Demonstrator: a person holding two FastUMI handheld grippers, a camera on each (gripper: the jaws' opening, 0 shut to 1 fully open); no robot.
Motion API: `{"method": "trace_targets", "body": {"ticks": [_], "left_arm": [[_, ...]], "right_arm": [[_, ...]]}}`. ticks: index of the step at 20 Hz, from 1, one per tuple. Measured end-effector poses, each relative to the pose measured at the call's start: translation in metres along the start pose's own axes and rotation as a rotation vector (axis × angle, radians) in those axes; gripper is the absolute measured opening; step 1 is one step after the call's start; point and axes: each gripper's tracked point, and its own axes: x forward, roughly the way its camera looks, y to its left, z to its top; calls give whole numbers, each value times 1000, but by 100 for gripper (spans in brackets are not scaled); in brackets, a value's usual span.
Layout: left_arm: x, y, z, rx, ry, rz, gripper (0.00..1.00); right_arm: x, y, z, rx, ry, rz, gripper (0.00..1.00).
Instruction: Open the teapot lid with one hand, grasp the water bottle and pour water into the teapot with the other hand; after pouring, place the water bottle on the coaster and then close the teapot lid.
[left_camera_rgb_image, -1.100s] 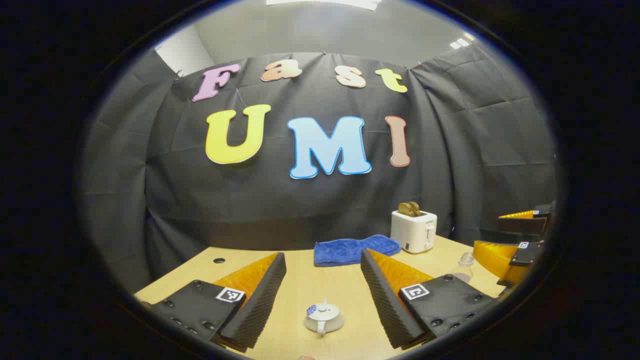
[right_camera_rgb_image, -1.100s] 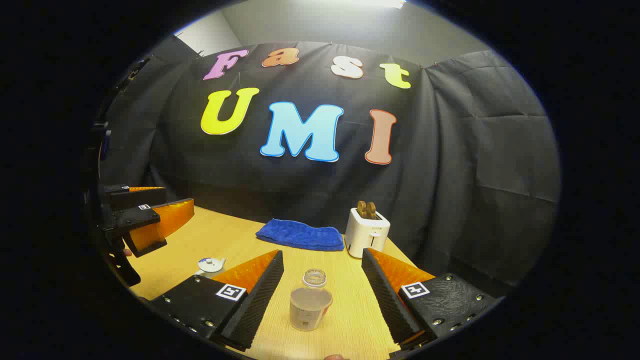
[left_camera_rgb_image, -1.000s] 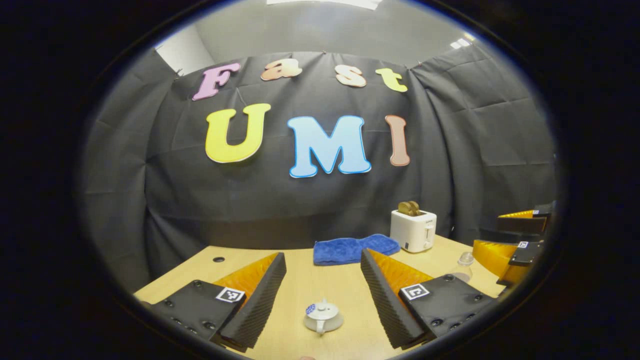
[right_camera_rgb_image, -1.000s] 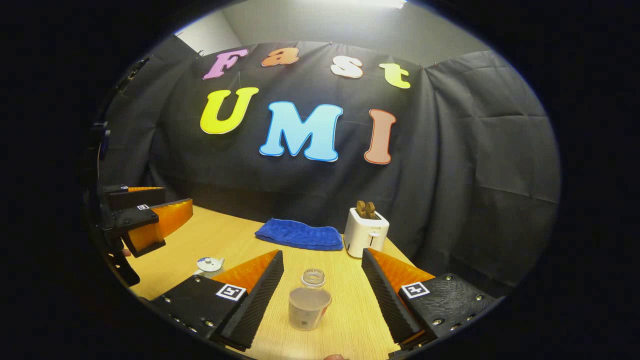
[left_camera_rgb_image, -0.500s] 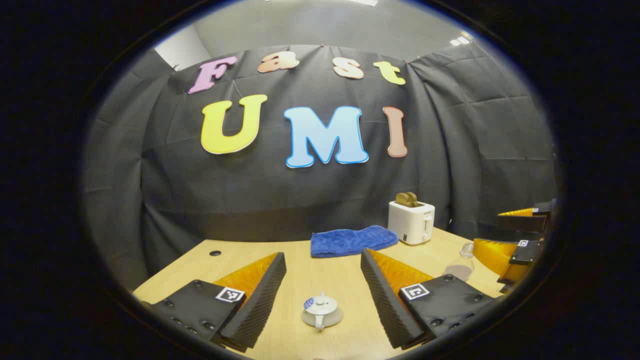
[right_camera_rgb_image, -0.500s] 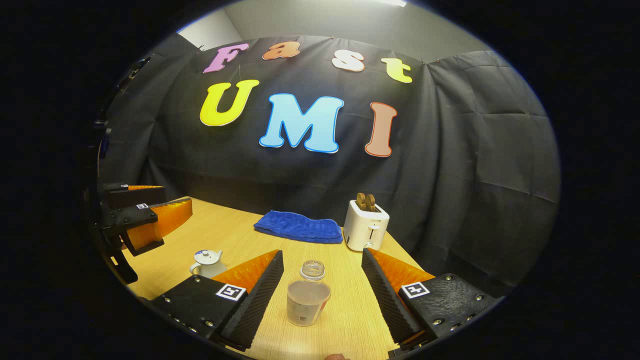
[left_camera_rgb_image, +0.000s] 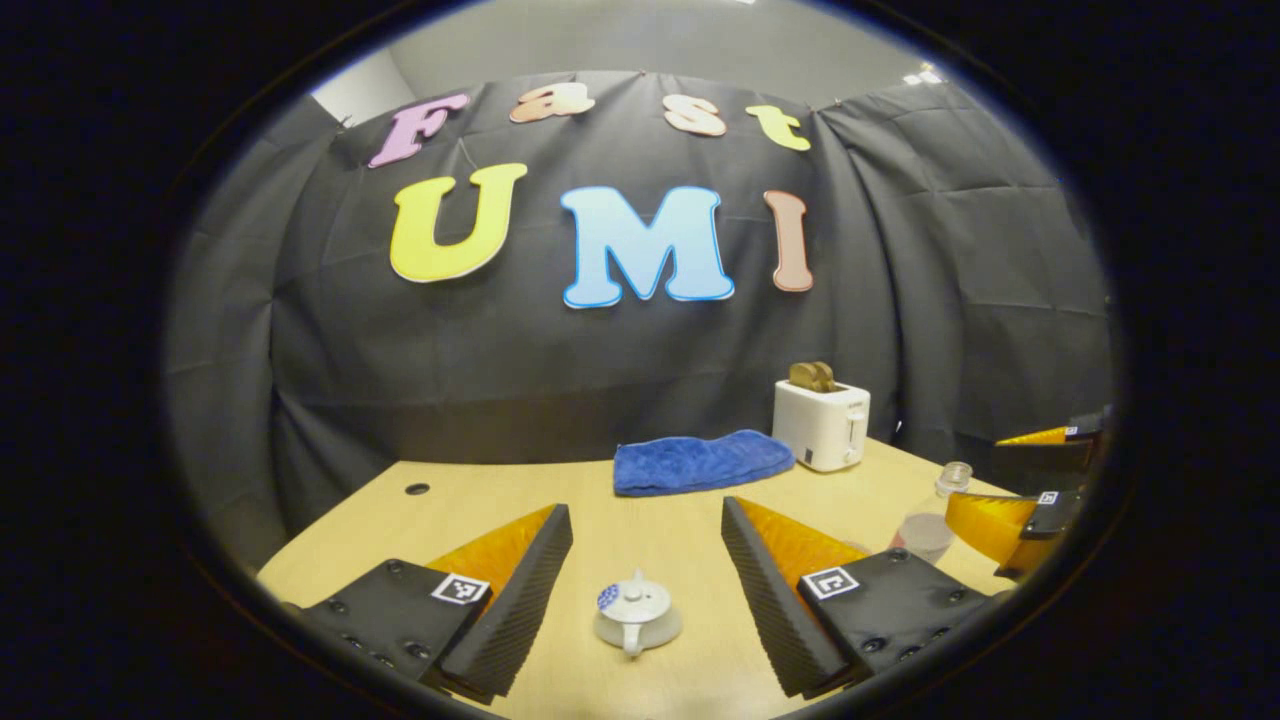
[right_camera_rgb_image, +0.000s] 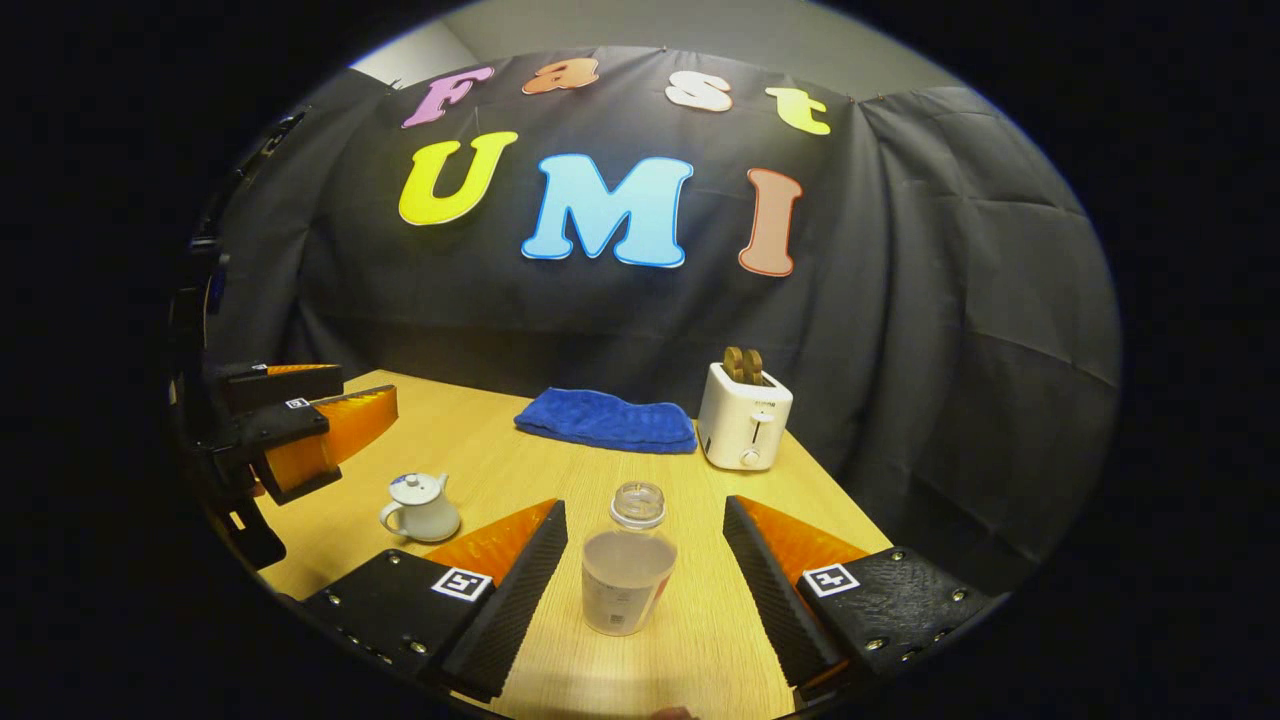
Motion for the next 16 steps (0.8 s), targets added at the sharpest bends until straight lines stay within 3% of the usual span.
{"method": "trace_targets", "body": {"ticks": [10,16], "left_arm": [[69,4,-82,-14,98,-31,100],[84,7,-111,1,125,-49,94]], "right_arm": [[29,4,-50,7,98,20,97],[41,12,-67,4,133,37,98]]}}
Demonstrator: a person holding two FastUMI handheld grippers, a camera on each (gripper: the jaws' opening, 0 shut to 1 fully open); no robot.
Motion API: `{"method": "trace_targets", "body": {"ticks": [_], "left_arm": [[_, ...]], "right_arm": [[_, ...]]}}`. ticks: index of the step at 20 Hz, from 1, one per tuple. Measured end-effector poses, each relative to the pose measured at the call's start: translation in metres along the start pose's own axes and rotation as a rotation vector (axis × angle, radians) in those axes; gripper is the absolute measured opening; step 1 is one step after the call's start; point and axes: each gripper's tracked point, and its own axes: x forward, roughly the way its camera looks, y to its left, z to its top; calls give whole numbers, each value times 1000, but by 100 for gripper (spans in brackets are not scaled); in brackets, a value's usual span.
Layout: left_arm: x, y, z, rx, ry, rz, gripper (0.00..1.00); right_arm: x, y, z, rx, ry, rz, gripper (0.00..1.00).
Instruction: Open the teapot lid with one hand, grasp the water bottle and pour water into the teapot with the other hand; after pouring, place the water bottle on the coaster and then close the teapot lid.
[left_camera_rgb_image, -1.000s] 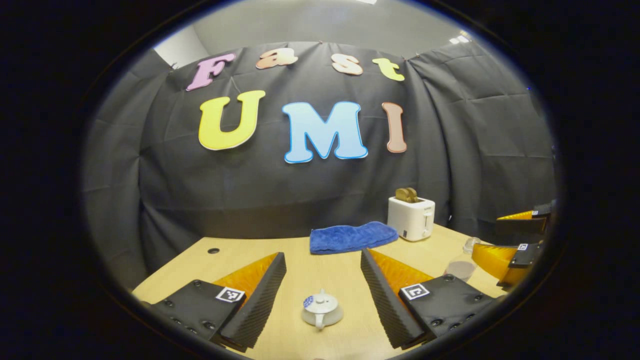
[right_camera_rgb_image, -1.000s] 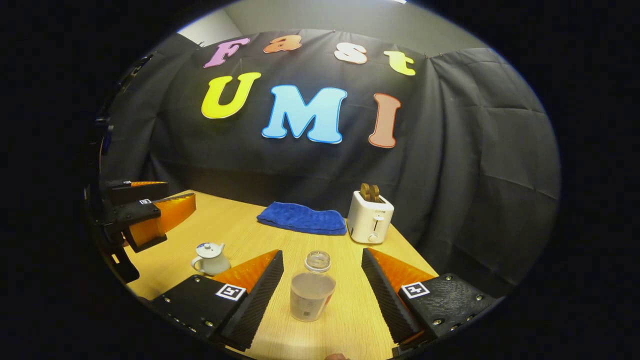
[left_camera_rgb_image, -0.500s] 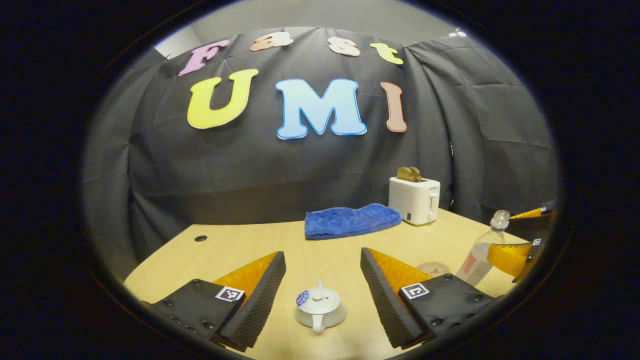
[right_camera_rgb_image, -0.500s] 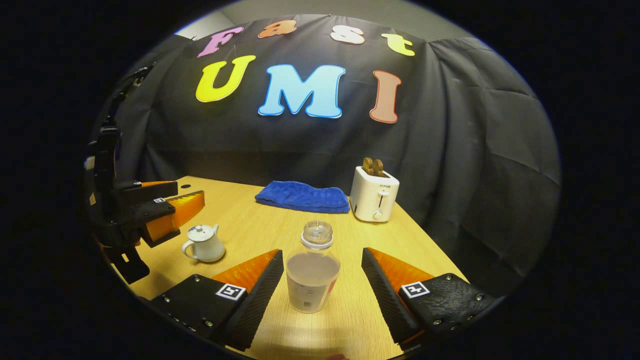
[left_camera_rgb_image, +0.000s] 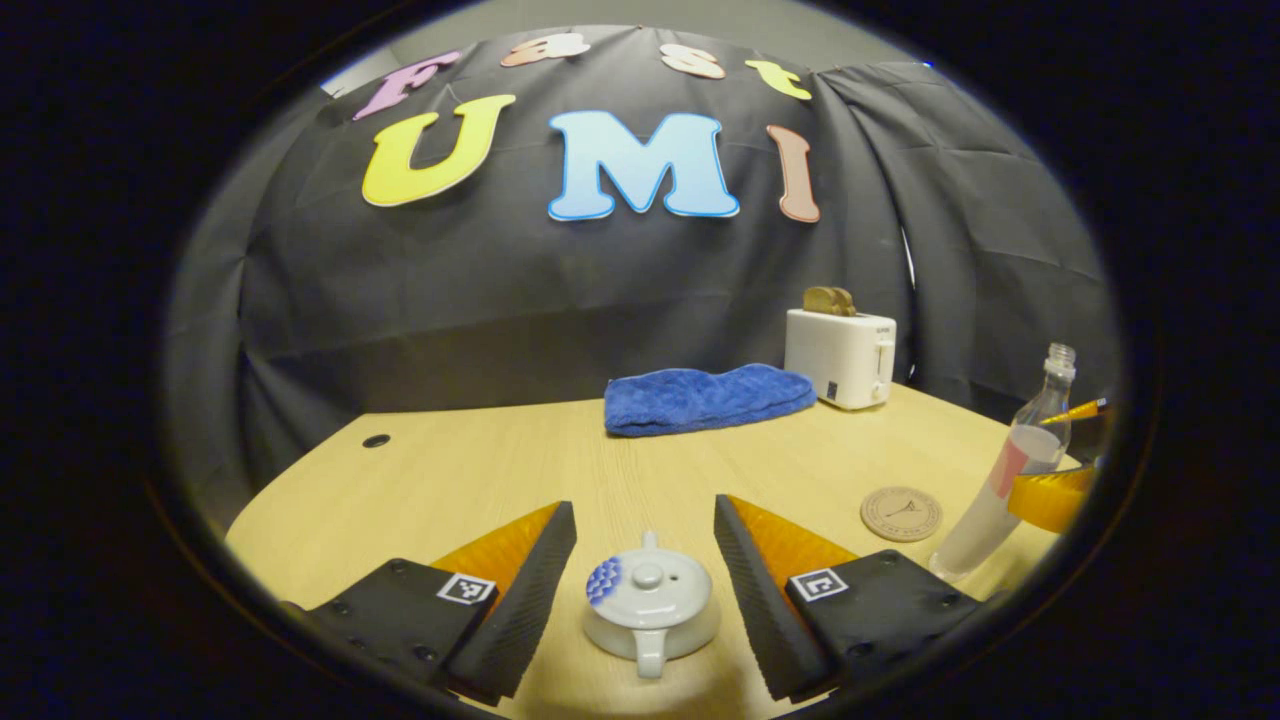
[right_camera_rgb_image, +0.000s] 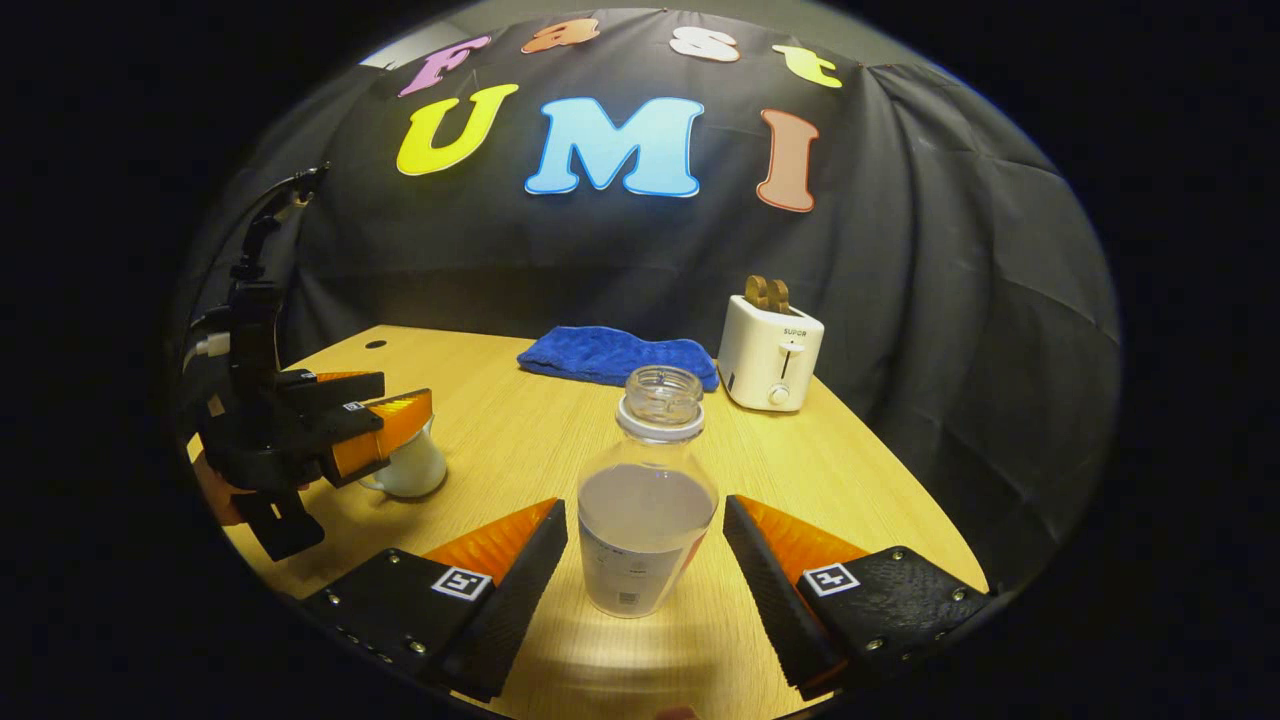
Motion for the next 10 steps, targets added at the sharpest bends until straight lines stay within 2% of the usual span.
{"method": "trace_targets", "body": {"ticks": [2,6,8,10], "left_arm": [[3,-2,-2,-4,-3,-8,84],[7,-6,-8,2,-11,-13,80],[8,-5,-9,20,-23,-4,67],[7,-7,-11,39,-32,-2,61]], "right_arm": [[3,0,-4,3,12,-4,97],[7,3,-6,-5,27,3,97],[10,4,-9,-8,35,4,97],[12,4,-11,0,42,7,97]]}}
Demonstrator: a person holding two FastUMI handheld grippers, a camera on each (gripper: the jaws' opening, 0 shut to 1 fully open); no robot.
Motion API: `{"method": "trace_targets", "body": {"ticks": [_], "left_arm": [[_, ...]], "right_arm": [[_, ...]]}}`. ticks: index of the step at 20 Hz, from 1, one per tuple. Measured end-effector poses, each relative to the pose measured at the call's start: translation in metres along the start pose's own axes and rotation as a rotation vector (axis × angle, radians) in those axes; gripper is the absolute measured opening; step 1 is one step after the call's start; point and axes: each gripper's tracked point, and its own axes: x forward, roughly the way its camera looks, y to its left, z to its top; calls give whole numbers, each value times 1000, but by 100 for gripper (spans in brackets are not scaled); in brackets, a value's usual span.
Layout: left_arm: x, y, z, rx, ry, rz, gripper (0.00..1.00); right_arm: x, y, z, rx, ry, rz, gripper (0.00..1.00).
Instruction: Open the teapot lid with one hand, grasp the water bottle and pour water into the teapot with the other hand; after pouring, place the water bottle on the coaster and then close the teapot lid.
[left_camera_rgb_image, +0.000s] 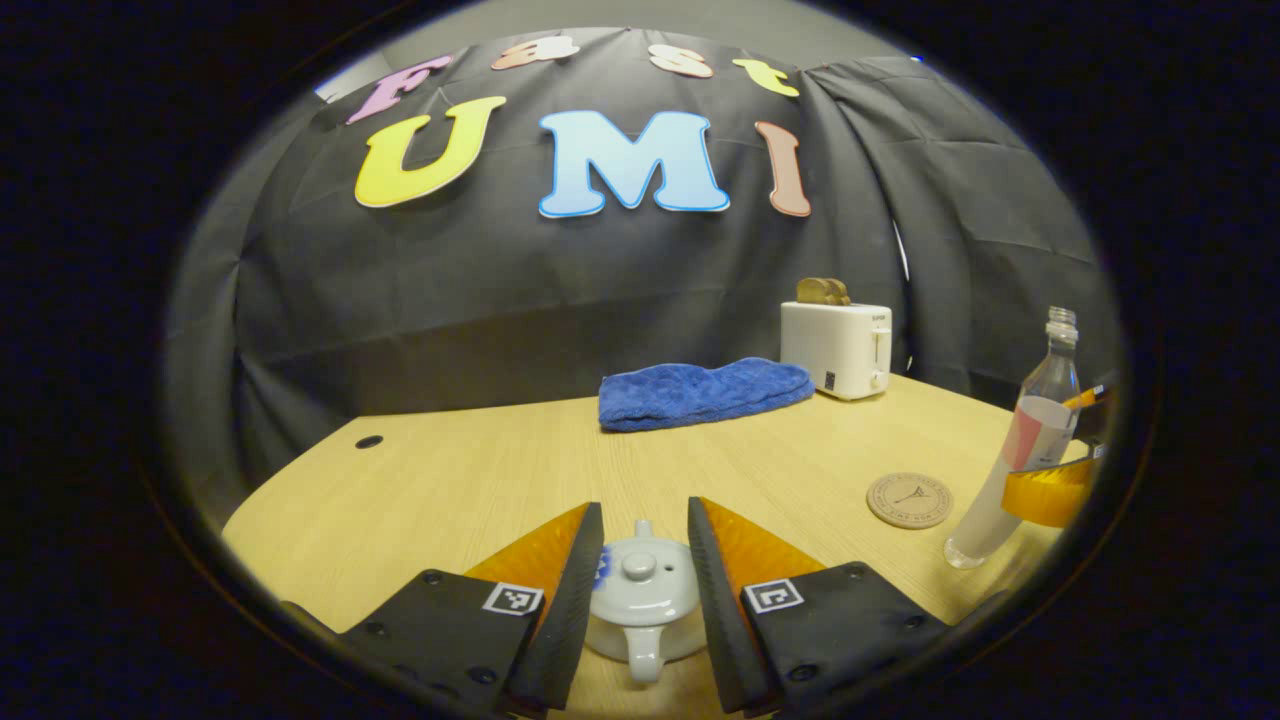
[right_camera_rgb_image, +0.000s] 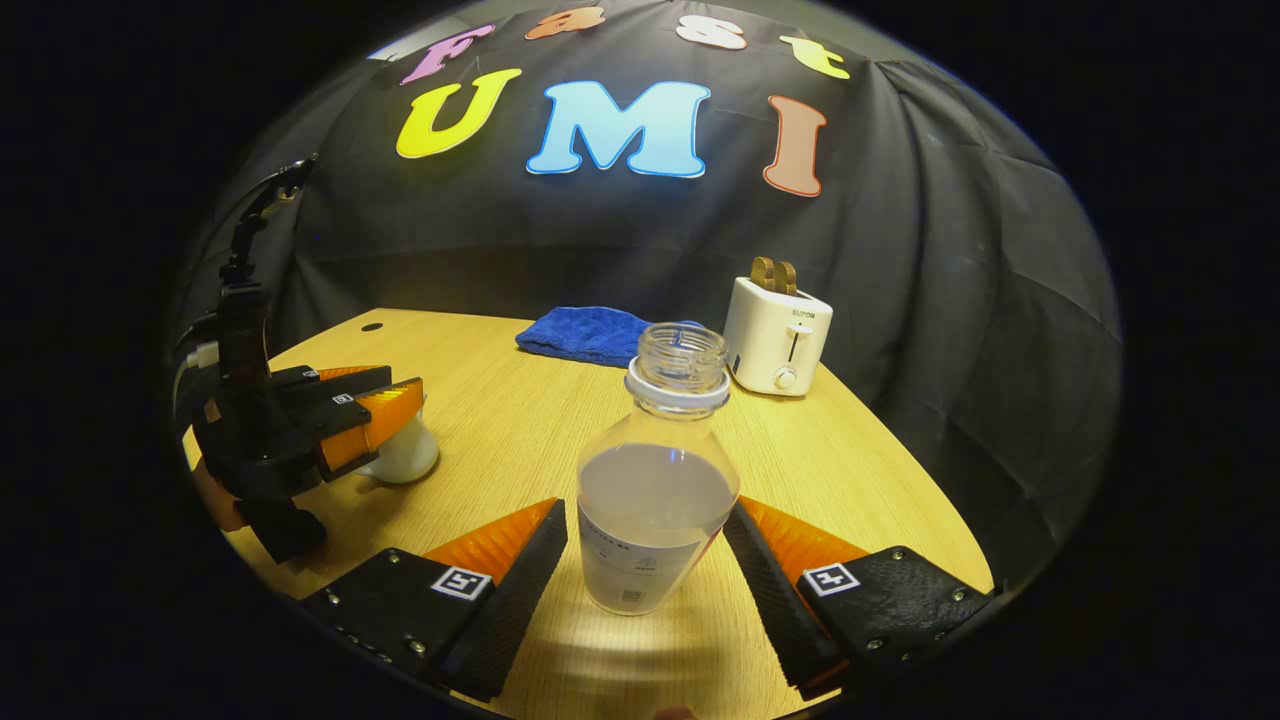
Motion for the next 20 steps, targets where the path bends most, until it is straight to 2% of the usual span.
{"method": "trace_targets", "body": {"ticks": [5,7,9,10,11,13,15,16,20], "left_arm": [[6,-2,-1,54,-31,5,52],[3,-5,0,91,-43,13,39],[5,-3,2,105,-66,19,42],[1,-3,3,99,-67,18,32],[2,-1,2,92,-72,27,31],[3,1,4,69,-72,35,15],[5,1,2,74,-73,35,14],[4,1,3,78,-73,34,10],[4,1,5,64,-61,19,10]], "right_arm": [[4,-1,-4,22,12,3,97],[4,-2,-5,31,13,6,97],[6,-2,-7,37,17,11,97],[7,-2,-9,36,19,14,98],[8,-2,-9,34,20,16,98],[9,1,-10,32,22,24,97],[11,2,-10,29,23,28,97],[13,3,-11,29,26,31,97],[16,4,-12,30,26,38,97]]}}
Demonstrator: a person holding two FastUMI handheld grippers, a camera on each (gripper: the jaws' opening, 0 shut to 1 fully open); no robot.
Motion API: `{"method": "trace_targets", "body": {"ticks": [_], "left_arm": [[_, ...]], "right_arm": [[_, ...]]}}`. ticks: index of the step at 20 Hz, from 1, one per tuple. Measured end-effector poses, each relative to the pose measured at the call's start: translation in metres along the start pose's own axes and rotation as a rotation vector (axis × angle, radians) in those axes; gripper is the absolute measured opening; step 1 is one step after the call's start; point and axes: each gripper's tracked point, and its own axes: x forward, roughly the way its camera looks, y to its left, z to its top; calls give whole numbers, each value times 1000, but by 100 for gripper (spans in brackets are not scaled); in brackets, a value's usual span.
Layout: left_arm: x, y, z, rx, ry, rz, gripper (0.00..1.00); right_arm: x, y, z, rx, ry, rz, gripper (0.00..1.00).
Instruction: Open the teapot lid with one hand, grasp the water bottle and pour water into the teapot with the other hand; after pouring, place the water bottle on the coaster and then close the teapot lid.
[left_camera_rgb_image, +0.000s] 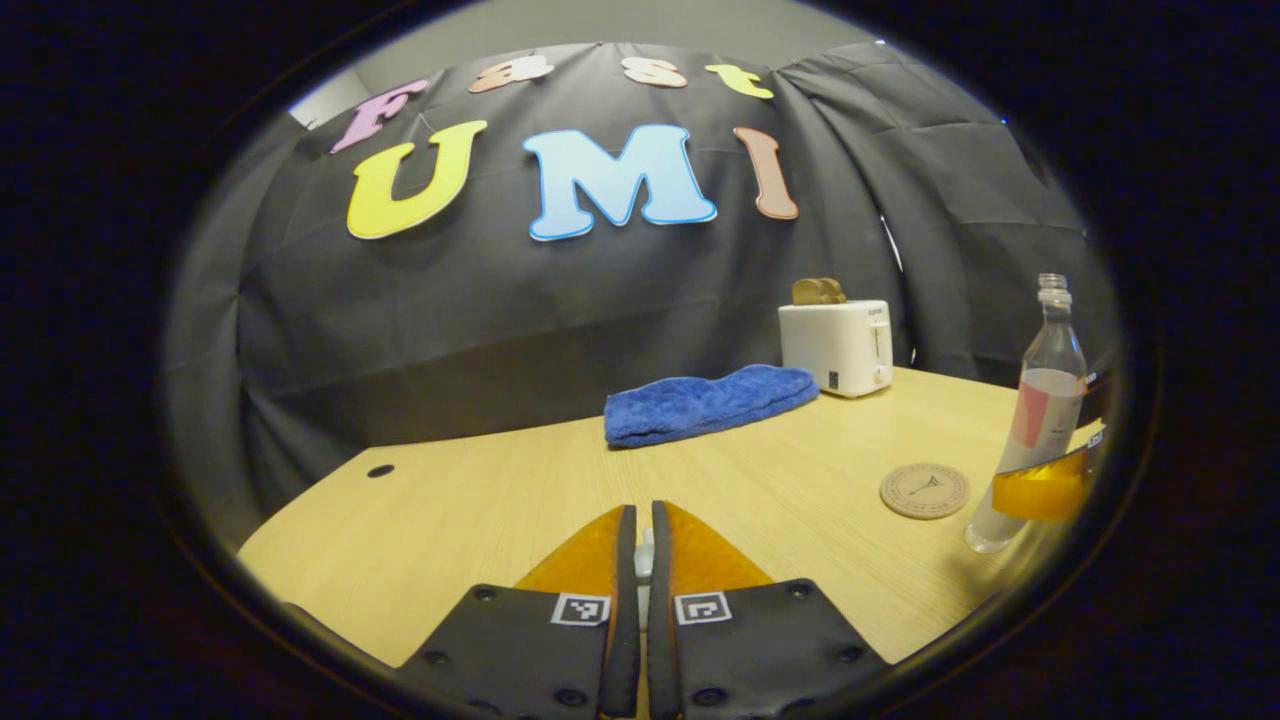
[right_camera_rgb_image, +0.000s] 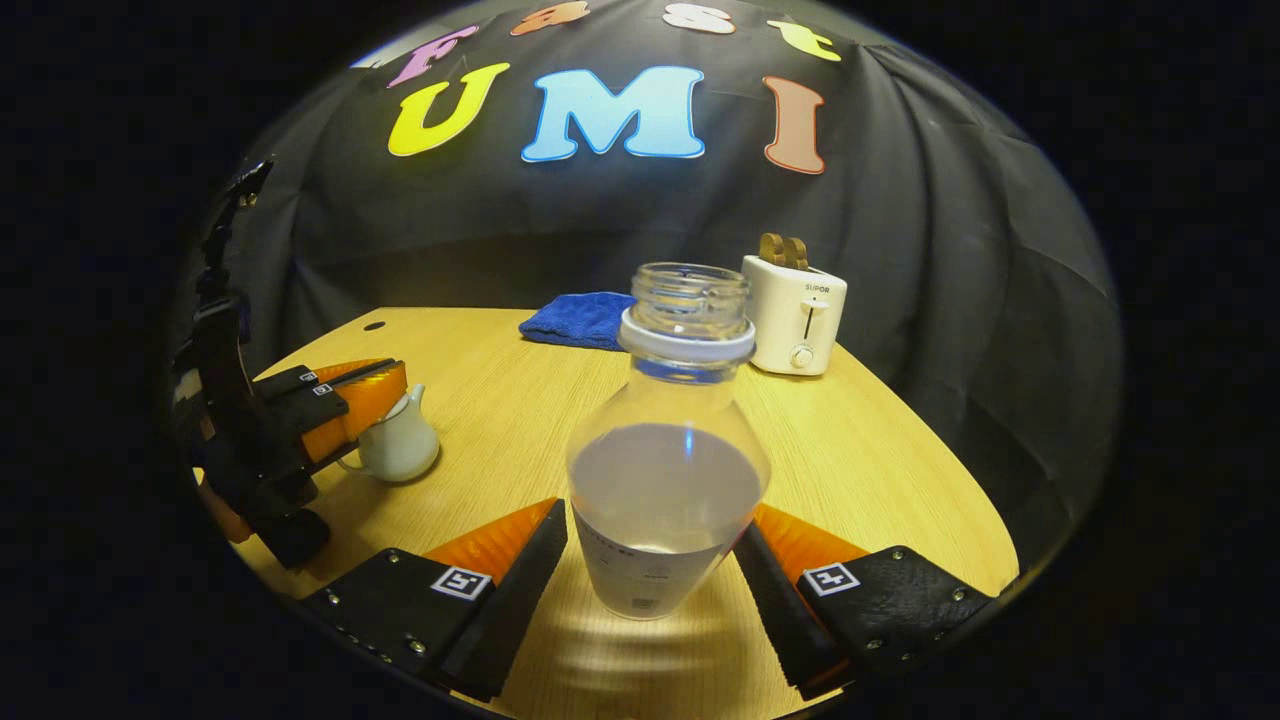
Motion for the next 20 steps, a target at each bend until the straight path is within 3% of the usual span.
{"method": "trace_targets", "body": {"ticks": [5,7,10,16,20], "left_arm": [[2,2,2,-21,16,-7,11],[4,2,5,-33,13,-6,10],[4,2,10,-33,3,-8,11],[3,7,18,-38,-22,-11,10],[2,12,27,-55,-36,-23,11]], "right_arm": [[5,-2,3,-20,-1,-6,94],[7,-3,3,-12,1,-6,81],[7,-3,3,-25,8,-14,78],[10,-1,17,-329,9,-49,74],[17,9,33,-428,-12,-32,74]]}}
